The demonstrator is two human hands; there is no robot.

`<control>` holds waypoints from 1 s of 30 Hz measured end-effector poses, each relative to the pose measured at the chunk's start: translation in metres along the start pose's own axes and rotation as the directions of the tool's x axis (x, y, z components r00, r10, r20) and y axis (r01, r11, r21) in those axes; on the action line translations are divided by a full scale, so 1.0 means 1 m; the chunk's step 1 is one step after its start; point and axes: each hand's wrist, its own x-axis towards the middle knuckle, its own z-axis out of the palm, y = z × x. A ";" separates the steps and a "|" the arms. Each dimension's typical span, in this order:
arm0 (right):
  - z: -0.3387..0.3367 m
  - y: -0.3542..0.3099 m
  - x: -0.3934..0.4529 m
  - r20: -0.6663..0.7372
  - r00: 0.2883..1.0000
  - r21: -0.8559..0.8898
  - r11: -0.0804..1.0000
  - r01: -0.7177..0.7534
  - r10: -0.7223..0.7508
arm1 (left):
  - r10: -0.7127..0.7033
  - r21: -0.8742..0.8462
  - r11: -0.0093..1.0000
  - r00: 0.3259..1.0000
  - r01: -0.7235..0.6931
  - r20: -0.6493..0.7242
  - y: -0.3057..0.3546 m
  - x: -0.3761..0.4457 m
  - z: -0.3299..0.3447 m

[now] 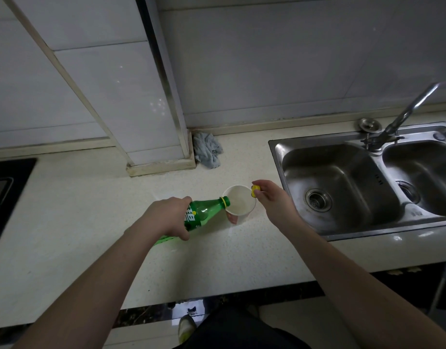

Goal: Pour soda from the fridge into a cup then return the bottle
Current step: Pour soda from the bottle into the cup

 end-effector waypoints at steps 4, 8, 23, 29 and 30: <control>0.000 0.002 0.001 0.007 1.000 0.015 1.000 -0.005 0.005 | 0.003 -0.006 1.000 1.000 -0.003 0.007 0.000 0.002 -0.001; 0.000 0.004 0.002 0.004 1.000 0.022 1.000 -0.005 0.005 | 0.001 -0.010 1.000 1.000 -0.001 0.014 -0.001 0.003 -0.001; 0.000 -0.005 -0.003 -0.003 1.000 -0.007 1.000 -0.008 0.008 | 0.002 -0.005 1.000 1.000 -0.002 0.022 0.002 0.003 -0.003; 0.000 -0.005 -0.005 -0.007 1.000 0.010 1.000 -0.001 0.001 | 0.004 -0.015 1.000 1.000 -0.003 0.025 0.003 0.003 -0.003; 0.000 -0.004 -0.005 -0.009 1.000 0.013 1.000 -0.001 0.001 | 0.003 -0.015 1.000 1.000 -0.003 0.028 0.003 0.003 -0.003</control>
